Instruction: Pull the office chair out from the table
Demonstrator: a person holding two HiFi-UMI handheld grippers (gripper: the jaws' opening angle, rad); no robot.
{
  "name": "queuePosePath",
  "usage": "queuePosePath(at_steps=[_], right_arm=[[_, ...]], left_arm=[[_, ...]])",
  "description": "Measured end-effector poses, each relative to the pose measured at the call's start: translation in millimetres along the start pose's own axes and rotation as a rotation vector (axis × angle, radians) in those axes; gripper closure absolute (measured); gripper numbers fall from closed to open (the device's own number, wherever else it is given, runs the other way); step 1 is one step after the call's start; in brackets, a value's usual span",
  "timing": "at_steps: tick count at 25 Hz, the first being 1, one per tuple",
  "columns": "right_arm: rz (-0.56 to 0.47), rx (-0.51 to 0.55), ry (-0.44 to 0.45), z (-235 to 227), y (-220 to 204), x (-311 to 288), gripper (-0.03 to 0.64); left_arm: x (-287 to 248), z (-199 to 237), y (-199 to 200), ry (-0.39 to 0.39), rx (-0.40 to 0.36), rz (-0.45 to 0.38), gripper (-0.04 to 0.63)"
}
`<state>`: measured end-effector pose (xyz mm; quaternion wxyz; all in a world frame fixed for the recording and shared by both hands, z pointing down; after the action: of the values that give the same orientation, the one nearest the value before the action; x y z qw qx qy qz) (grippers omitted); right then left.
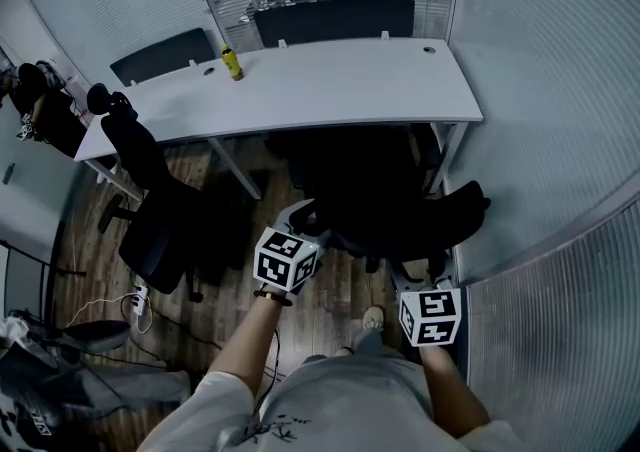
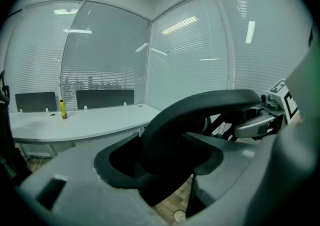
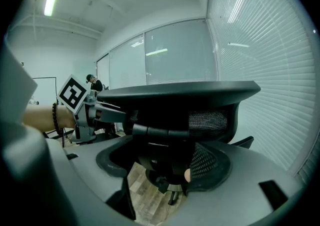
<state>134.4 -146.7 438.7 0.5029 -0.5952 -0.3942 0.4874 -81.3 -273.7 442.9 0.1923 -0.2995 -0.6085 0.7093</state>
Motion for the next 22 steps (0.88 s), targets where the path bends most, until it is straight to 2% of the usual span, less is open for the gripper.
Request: queuePosePath(at_steps=[22], right_arm=[[-0.054,-0.006,-0.030,60.9,-25.8,99.0,0.345]], left_arm=[[91.9,-54.4,-25.8,-0.040,-0.005,0.009,0.327]])
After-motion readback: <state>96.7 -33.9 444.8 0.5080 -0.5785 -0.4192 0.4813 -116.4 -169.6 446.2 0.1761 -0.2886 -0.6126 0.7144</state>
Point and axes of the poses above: the fingertips, and each gripper's own axes: x backward along the fingers, z to its left, y out of its top, the point moved 9 cm from there along x, backward along the fingers, and after that the axes turned 11 degrees about -z, right-handed, at the moved point
